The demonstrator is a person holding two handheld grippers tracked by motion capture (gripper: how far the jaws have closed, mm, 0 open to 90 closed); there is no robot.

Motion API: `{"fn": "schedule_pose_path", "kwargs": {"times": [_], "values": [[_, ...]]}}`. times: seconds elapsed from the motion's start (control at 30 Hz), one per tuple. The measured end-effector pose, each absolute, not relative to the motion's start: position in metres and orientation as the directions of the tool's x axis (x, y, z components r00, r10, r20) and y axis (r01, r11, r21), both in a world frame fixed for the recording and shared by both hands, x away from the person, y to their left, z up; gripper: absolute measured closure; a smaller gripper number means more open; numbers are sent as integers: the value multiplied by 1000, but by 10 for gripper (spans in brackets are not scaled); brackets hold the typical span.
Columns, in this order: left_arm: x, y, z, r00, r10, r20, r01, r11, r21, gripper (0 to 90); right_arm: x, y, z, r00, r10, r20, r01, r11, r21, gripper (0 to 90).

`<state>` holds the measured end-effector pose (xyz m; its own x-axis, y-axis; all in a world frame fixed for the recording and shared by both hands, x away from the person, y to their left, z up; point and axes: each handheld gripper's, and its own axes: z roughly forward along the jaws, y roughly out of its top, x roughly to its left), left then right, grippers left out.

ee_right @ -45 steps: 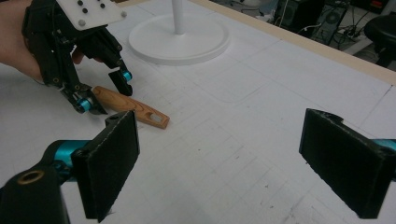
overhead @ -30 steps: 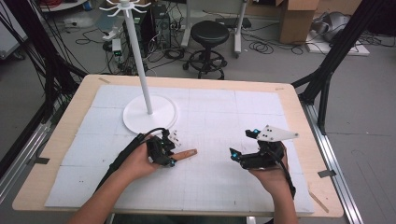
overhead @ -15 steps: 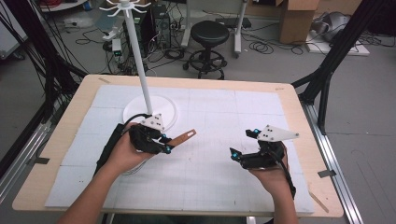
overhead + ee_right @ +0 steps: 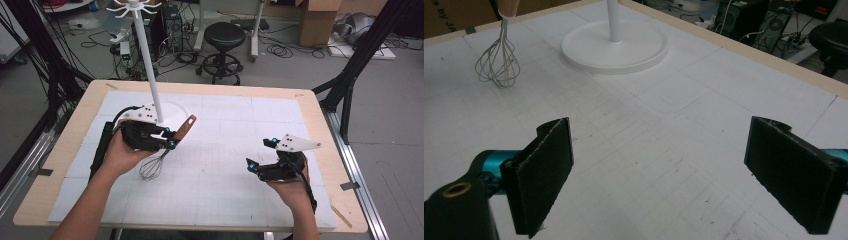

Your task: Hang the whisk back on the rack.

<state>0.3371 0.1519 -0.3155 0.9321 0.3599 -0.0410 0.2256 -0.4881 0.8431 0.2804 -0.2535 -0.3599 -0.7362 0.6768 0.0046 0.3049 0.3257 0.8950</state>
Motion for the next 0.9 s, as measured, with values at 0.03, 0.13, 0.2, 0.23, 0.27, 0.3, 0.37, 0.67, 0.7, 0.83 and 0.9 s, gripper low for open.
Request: {"fn": "schedule_pose_path", "kwargs": {"times": [0.03, 0.13, 0.2, 0.23, 0.27, 0.3, 0.37, 0.67, 0.7, 0.83, 0.9], "values": [[337, 152, -315, 931, 360, -52, 232, -477, 848, 710, 281, -253, -360, -736, 676, 2, 303, 327, 895, 109], [337, 153, -314, 933, 358, -45, 225, -478, 849, 710, 281, -253, -360, -737, 676, -2, 300, 330, 895, 109], [337, 153, -314, 932, 359, -43, 224, -479, 849, 710, 281, -253, -360, -737, 676, 0, 301, 329, 895, 109], [337, 153, -314, 933, 357, -48, 226, -476, 850, 710, 281, -254, -360, -737, 676, 1, 303, 328, 895, 109], [337, 153, -313, 932, 358, -49, 225, -469, 854, 710, 281, -254, -360, -737, 676, 2, 305, 329, 894, 109], [337, 154, -312, 934, 353, -48, 222, -470, 854, 710, 281, -254, -360, -736, 677, 1, 303, 328, 894, 109], [336, 156, -309, 935, 350, -52, 219, -458, 862, 710, 281, -254, -360, -736, 677, 2, 305, 328, 894, 109], [335, 167, -295, 934, 353, -53, 211, -426, 880, 709, 281, -253, -360, -738, 674, 0, 302, 331, 894, 109], [335, 169, -291, 932, 358, -50, 208, -418, 884, 710, 281, -253, -360, -738, 675, -1, 302, 332, 894, 109], [336, 177, -279, 930, 366, -41, 197, -399, 896, 709, 281, -253, -360, -738, 675, -2, 302, 333, 893, 109], [337, 185, -268, 925, 377, -38, 190, -376, 907, 709, 281, -253, -360, -738, 675, 0, 304, 332, 893, 109]]}}
